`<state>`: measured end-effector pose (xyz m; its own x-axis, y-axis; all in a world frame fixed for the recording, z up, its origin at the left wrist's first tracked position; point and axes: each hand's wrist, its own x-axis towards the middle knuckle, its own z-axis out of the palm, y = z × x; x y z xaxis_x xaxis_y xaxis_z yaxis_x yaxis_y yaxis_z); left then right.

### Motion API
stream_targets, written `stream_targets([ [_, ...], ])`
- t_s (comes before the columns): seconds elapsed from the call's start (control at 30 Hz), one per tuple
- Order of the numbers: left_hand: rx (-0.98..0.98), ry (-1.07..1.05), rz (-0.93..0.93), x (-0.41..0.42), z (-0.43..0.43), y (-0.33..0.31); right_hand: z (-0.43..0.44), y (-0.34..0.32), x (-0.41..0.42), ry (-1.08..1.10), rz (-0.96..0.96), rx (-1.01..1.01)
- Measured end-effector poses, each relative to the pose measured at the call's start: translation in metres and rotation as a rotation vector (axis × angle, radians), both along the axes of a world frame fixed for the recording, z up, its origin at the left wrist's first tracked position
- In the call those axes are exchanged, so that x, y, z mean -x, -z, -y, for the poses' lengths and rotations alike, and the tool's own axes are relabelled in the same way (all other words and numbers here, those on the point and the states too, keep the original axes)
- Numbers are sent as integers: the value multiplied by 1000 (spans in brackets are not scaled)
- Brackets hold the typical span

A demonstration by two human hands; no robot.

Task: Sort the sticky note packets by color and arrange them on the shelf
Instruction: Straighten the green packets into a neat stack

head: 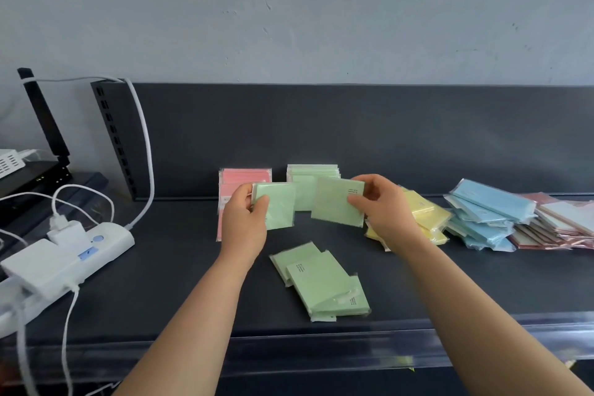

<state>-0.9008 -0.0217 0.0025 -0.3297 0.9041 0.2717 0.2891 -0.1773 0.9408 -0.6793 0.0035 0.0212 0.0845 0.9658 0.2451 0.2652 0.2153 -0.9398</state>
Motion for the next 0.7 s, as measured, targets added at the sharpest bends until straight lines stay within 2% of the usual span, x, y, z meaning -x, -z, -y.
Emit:
stream_targets([
  [0.1,48,88,60,-10,1,1,3,-1,5,-184,-182,93],
  [0.23,103,263,247,-28,9,-6,2,5,16,-173,-161,113],
  [0.3,85,299,224,-29,10,-5,2,7,22,-149,-111,89],
  [0.4,65,244,126,-22,9,1,3,9,29,-151,-17,62],
  [0.57,39,162,135,-2,16,4,5,12,29,-171,108,115],
  [0.7,36,169,127,2,20,5,6,9,41,-263,130,111],
])
